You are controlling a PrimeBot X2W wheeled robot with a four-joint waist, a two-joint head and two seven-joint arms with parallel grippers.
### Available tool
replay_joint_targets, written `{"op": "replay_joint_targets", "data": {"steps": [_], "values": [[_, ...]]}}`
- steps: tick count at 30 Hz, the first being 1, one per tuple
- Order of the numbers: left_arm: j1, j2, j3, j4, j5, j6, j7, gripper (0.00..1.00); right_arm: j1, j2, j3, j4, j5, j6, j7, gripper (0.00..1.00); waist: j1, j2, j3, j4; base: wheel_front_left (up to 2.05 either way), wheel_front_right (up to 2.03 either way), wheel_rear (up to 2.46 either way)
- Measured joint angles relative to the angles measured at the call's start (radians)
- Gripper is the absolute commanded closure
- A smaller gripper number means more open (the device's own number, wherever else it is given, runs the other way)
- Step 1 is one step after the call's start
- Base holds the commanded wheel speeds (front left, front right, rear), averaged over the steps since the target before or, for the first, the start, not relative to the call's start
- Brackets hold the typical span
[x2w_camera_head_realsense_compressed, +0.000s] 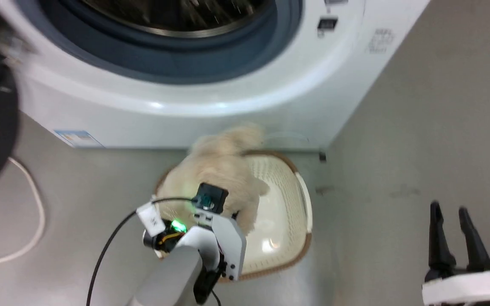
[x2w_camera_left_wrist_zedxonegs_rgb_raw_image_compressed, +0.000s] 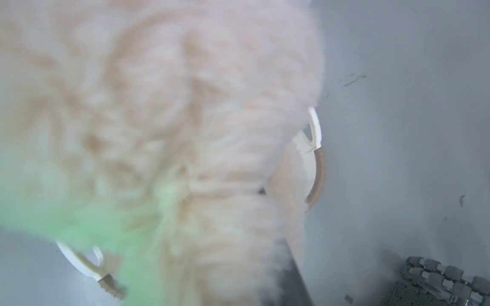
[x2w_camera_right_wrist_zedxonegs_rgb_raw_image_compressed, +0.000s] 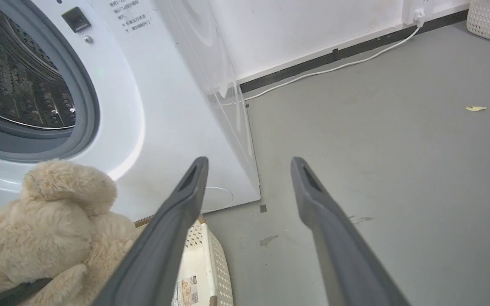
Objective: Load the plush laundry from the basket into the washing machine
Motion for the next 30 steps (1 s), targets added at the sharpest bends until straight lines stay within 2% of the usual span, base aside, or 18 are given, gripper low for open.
{"op": "replay_joint_targets", "data": {"steps": [8, 16, 23, 30], "values": [[0.109, 0.005, 0.053, -0.123, -0.049, 0.036, -0.131, 1.0, 0.082, 0.0, -0.007, 0.021, -0.001, 0.0, 0.023, 0.0, -0.0001, 0.0, -0.181, 0.049, 0.0, 0.0, 0.0], [0.153, 0.046, 0.096, -0.266, -0.052, 0.083, -0.213, 1.0, 0.148, 0.0, -0.012, 0.019, 0.0, 0.0, 0.04, 0.0, -0.0001, 0.0, -0.314, 0.071, 0.0, 0.0, 0.0], [0.153, 0.099, 0.117, -0.323, -0.034, 0.106, -0.248, 1.0, 0.171, 0.0, -0.014, 0.003, 0.002, 0.0, 0.057, 0.0, 0.0003, 0.0, -0.352, 0.038, 0.0, 0.0, 0.0], [0.081, 0.137, 0.141, -0.329, 0.0, 0.129, -0.278, 1.0, 0.173, 0.0, -0.018, -0.014, -0.001, 0.0, 0.067, 0.0, 0.0002, 0.0001, -0.333, -0.017, 0.0, 0.0, 0.0]]}}
